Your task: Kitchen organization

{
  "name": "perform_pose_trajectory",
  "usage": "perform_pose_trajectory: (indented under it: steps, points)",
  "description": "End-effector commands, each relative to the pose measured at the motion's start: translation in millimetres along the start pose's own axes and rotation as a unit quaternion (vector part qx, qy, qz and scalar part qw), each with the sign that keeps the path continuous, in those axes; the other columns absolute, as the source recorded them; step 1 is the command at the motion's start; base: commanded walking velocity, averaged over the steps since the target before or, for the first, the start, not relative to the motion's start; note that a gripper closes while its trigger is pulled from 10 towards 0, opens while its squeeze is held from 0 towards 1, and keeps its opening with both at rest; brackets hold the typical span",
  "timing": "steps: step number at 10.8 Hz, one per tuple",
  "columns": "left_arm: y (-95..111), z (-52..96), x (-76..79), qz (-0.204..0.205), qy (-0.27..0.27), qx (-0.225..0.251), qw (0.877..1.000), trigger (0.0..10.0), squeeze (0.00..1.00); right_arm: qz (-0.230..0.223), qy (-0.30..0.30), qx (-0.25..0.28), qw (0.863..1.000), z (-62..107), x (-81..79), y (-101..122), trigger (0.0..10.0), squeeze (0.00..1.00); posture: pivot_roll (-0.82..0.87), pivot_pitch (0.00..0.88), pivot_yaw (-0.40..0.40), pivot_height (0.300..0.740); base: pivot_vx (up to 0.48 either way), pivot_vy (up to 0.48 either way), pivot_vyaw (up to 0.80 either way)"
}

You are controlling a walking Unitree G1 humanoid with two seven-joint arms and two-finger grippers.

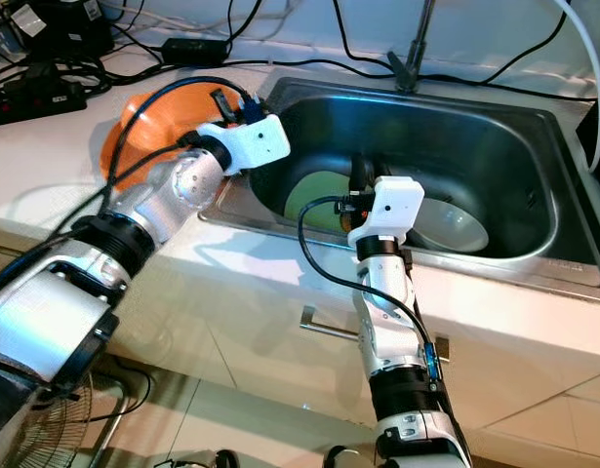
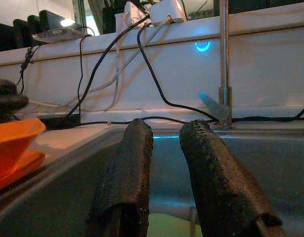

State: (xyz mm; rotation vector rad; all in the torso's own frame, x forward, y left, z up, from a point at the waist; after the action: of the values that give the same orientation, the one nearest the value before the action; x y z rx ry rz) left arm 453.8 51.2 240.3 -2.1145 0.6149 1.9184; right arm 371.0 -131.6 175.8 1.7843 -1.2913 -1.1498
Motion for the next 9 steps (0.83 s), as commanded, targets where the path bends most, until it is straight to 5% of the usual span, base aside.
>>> perform_pose_trajectory:
  steps: [1,2,3,5,6,7,8,9]
  points:
    - [11,-6.0,-32.4,-0.03,0.051,0.021,0.998,0.0,0.0,0.002,-0.031,-0.042,0.999,10.0,17.2,-20,10.0,0.0,0.05,0.067,0.069,0.74,0.0,0.0,0.0]
    - [23,-5.8,-58.5,-0.03,0.109,0.05,0.992,10.0,0.0,0.002,-0.03,-0.041,0.999,9.2,16.7,-20,10.0,0.0,0.05,0.066,0.065,0.74,0.0,0.0,0.0]
    - [42,-0.3,-85.4,0.001,0.172,0.1,0.98,10.0,0.0,0.003,-0.029,-0.041,0.999,8.3,17.0,-19,10.0,0.0,0.05,0.067,0.063,0.74,0.0,0.0,0.0]
    - [63,14.4,-115.1,0.106,0.237,0.175,0.95,10.0,0.0,0.006,-0.028,-0.043,0.999,7.5,17.0,-20,10.0,0.0,0.05,0.07,0.061,0.74,0.0,0.0,0.0]
    - [69,24.5,-129.9,0.259,0.248,0.224,0.906,10.0,0.0,0.015,-0.028,-0.045,0.998,7.2,17.7,-20,10.0,0.0,0.05,0.072,0.06,0.74,0.0,0.0,0.0]
    - [69,26.7,-131.5,0.327,0.239,0.237,0.883,10.0,0.0,0.017,-0.028,-0.045,0.998,6.8,18.4,-20,10.0,0.0,0.05,0.072,0.059,0.74,0.0,0.0,0.0]
    - [67,29.0,-128.8,0.428,0.219,0.25,0.84,10.0,0.0,0.046,-0.016,-0.047,0.998,5.9,18.0,-19,10.0,0.0,0.05,0.075,0.057,0.74,0.0,0.0,0.0]
    - [66,29.9,-125.5,0.469,0.206,0.256,0.82,10.0,0.0,0.061,-0.007,-0.046,0.997,5.3,17.7,-18,10.0,0.66,0.05,0.081,0.053,0.74,0.0,0.0,0.0]
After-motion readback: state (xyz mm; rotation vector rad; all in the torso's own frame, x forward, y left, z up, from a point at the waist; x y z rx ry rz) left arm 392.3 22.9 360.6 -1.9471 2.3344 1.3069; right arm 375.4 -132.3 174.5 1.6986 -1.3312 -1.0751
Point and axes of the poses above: a point about 5 cm out from each wrist's last joint towards the gripper, its own z axis pointing back from the gripper into the wrist, its own y axis along the axis of the wrist's last joint, x = y × z, the point moved 5 cm from there along -z, pointing out of the wrist towards the gripper, and after that the axes turned 14 degrees about -z, right-handed, at the moved point
